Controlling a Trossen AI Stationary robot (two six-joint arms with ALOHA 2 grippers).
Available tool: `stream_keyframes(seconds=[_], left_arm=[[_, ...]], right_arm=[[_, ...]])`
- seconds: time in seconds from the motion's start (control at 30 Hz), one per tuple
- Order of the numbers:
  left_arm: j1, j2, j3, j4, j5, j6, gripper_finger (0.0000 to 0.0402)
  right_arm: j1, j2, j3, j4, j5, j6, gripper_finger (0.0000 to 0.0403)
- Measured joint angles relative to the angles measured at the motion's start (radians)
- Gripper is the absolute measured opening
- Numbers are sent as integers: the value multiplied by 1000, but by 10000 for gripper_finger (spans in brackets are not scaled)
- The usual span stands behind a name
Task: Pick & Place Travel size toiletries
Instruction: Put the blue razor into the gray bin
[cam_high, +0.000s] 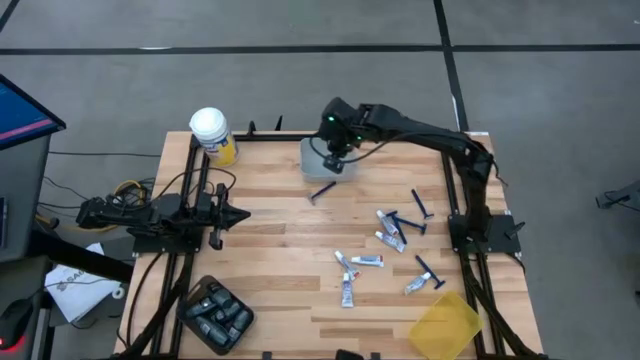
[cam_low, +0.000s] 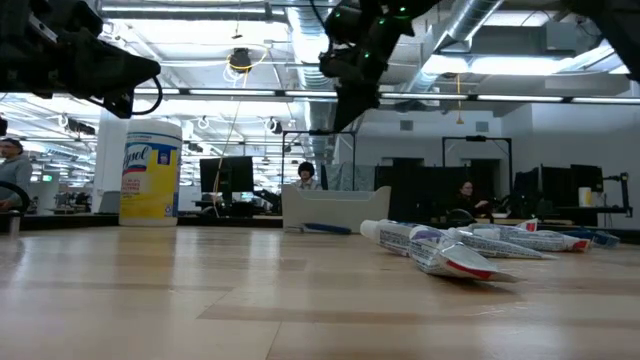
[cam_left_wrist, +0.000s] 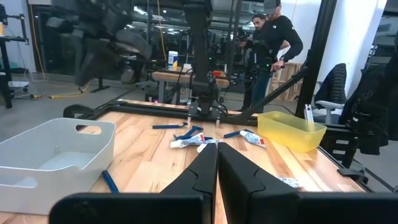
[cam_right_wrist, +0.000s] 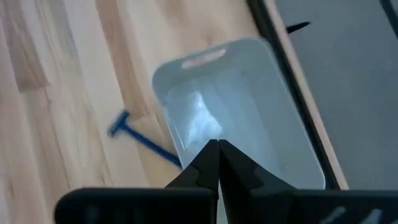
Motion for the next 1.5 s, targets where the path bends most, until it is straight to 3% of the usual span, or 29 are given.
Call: stream_keyframes(seconds=[0.17,0.37,0.6,0.8,0.97,1.3,1.5], left_arm=[[0,0,0,1,0,0,8],[0,0,0,1,0,0,8],[0,0,0,1,0,0,8],[0,0,0,1,0,0,8],[0,0,0,0,0,0,8],[0,0,0,1,0,0,8],[0,0,0,0,0,0,8]], right_arm=[[44,21,16,-23,-12,-90,0],[88,14,16,31,-130,-262,0],[144,50,17,113,-133,-458,0],[167,107,12,118,-122,-502,4],[172,169,10,110,-109,-579,51],[173,237,16,139,-87,-642,201],[174,255,13,129,-78,-672,215]])
